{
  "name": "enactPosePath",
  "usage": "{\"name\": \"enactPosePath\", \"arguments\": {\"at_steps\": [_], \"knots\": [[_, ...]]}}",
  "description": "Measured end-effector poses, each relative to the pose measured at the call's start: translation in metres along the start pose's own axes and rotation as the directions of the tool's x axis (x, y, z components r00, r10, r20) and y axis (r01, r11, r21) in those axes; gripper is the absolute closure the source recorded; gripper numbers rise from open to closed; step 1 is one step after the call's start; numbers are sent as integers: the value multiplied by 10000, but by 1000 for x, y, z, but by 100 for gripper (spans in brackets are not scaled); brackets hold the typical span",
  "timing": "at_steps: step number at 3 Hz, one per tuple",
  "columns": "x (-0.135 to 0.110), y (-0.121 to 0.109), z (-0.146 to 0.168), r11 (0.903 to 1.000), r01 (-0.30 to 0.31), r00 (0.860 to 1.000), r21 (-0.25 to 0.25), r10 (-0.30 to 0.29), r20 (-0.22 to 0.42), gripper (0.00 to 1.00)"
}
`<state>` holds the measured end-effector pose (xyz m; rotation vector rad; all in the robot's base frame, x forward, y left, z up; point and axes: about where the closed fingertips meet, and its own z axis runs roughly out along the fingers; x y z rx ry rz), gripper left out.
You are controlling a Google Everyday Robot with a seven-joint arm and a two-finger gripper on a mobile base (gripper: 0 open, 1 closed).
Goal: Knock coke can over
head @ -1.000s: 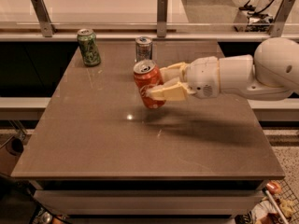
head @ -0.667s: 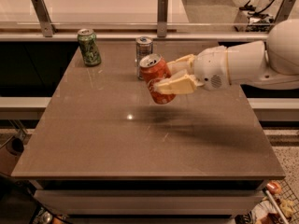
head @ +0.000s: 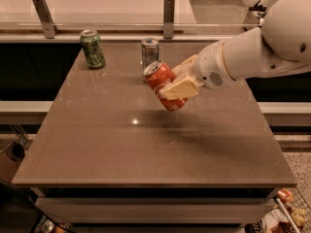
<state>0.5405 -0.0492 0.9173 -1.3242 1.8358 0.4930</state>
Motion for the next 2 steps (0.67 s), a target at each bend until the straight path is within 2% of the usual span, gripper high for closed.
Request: {"name": "enactPosePath", "arguments": {"at_steps": [1,2], "knots": [[9,6,12,9996,-28,9889,291,71,-1481,100],[18,12,26,9989,0,9561,461,135,-2926,100]]}}
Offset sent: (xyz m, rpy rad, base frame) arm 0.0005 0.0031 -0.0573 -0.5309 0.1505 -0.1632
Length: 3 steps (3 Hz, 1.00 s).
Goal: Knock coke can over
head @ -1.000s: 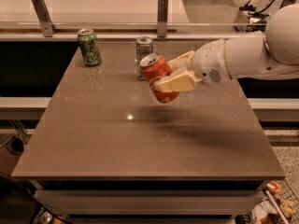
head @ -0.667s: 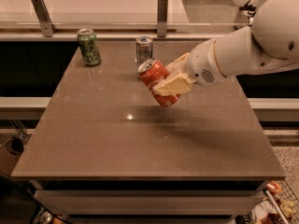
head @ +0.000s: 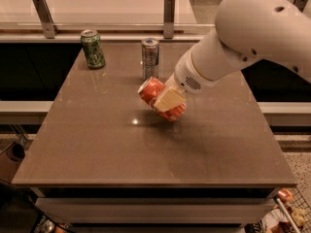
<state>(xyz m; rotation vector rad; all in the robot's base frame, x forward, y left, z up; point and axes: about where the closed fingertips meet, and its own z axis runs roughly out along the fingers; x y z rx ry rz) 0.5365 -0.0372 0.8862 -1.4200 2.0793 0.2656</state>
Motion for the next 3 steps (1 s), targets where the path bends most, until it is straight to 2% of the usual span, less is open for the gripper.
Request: {"name": "enactPosePath", "arguments": {"at_steps": [1,2,3], "knots": [[6,5,17,9999,53,9863,149,-28,-1650,100],[13,5,36,9994,300,9541,160,-239,-2985,100],[10,4,32,9994,300,9541,160,-239,-2985,83]]}}
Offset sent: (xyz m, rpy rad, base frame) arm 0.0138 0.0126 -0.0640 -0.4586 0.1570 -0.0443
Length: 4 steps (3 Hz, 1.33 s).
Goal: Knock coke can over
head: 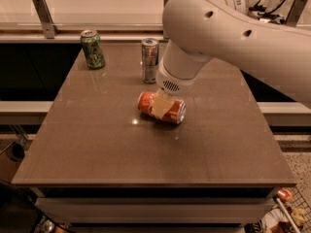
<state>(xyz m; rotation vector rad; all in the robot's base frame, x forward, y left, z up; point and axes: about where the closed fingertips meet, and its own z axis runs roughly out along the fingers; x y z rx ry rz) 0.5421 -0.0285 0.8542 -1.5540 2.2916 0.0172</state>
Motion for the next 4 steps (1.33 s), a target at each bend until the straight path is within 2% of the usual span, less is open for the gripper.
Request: {"name": "enactPosePath", "arguments": {"at_steps": [3,4], "knots": [[0,1,-5,10000,23,10000,83,-23,31,13],[0,1,-7,9999,30,10000,107,-31,40,0]]}}
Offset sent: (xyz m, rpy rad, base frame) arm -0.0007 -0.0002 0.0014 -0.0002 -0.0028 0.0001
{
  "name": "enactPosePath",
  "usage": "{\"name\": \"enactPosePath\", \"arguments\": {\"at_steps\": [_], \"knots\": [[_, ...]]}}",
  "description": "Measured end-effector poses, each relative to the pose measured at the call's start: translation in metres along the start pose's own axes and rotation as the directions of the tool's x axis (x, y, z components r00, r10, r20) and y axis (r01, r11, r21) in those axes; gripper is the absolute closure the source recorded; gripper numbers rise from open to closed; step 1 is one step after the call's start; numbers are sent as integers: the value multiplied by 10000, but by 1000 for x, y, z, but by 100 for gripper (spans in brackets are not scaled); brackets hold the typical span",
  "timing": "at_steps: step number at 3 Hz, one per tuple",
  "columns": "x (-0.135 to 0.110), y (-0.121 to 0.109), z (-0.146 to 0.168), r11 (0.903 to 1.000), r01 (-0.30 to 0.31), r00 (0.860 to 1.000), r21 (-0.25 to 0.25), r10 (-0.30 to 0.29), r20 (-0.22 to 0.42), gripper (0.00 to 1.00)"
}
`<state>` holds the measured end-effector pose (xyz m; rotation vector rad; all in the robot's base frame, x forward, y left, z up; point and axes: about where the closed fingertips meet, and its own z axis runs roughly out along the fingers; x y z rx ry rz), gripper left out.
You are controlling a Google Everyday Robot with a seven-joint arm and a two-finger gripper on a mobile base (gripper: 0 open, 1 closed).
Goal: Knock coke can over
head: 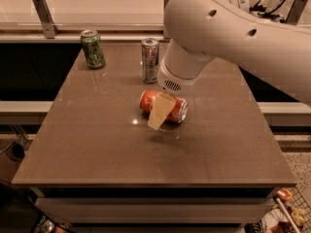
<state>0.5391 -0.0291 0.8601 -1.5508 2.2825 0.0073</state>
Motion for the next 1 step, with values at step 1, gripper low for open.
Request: {"name": "enactPosePath", "arguments": {"at_steps": [1], "knots": [[0,0,0,10000,0,10000,1,0,0,0]]}}
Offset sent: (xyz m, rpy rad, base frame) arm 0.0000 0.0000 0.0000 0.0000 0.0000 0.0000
